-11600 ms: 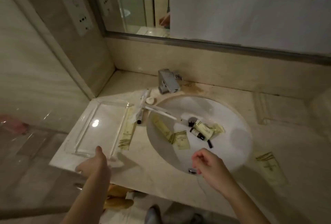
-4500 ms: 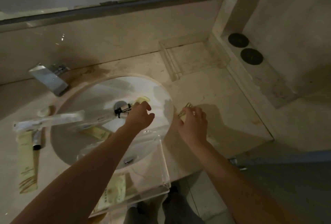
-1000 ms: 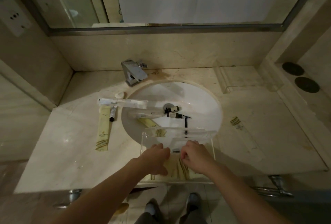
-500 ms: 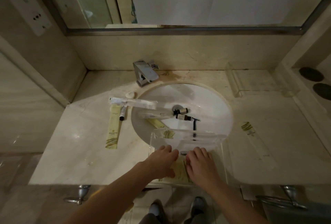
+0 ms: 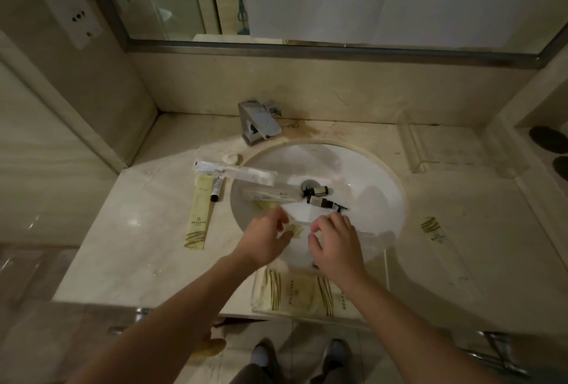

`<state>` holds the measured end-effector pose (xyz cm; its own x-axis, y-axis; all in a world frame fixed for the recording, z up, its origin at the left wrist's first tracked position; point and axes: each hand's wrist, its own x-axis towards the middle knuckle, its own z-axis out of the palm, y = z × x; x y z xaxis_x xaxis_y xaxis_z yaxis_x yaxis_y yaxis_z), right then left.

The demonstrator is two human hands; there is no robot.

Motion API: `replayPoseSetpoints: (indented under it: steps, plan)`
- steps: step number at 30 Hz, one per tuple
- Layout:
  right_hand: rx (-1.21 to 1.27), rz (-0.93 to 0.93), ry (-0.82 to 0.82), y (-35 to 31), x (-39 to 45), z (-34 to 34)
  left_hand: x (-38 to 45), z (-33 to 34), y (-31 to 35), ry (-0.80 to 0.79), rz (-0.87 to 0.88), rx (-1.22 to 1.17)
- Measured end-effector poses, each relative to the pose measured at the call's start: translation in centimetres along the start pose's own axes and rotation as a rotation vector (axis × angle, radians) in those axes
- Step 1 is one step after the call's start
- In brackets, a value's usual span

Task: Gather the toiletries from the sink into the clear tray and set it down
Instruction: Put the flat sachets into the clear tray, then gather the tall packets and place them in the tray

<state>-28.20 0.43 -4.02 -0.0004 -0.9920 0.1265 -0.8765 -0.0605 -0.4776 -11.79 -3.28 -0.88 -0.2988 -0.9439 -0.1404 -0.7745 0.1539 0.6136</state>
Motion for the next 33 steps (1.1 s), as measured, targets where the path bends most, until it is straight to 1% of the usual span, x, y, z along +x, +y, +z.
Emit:
replayPoseSetpoints:
  steps: [2,5,7,9,11,15,19,22,25,28,30,33]
  plan:
    - [0.002,-0.002,-0.024,-0.6,1.9,0.1,0.6,-1.4,-1.2,0.119,-0.108,-0.047]
    - [0.012,0.049,-0.177,-1.5,4.6,0.5,1.3,-3.1,-4.0,0.236,-0.276,-0.062]
    - [0.034,0.076,-0.276,-1.8,6.2,1.1,1.4,-3.7,-6.1,0.241,-0.404,-0.037]
    - [0.069,0.115,-0.364,-1.9,7.8,2.2,1.3,-4.3,-7.8,0.206,-0.529,-0.010]
    - [0.124,0.196,-0.459,-1.8,9.4,3.6,1.3,-4.6,-9.2,0.185,-0.605,0.003]
    - [0.189,0.335,-0.650,-1.0,12.3,6.6,2.0,-4.4,-11.2,0.227,-0.675,0.022]
    - [0.207,0.436,-0.870,-0.7,14.4,9.2,3.3,-4.0,-11.9,0.353,-0.747,0.025]
    - [0.111,0.421,-0.984,-0.2,15.7,11.2,4.0,-4.1,-12.6,0.422,-0.780,-0.030]
    - [0.018,0.416,-1.050,-0.2,16.2,12.8,4.2,-4.2,-13.3,0.423,-0.787,-0.026]
    - [-0.164,0.321,-1.083,-0.3,16.4,13.9,4.3,-4.6,-13.7,0.423,-0.791,0.019]
    - [-0.249,0.251,-1.075,-0.5,16.4,14.2,4.2,-4.8,-14.0,0.399,-0.769,0.031]
    - [-0.261,0.246,-1.017,-0.6,16.4,14.2,4.0,-5.2,-14.1,0.403,-0.779,-0.094]
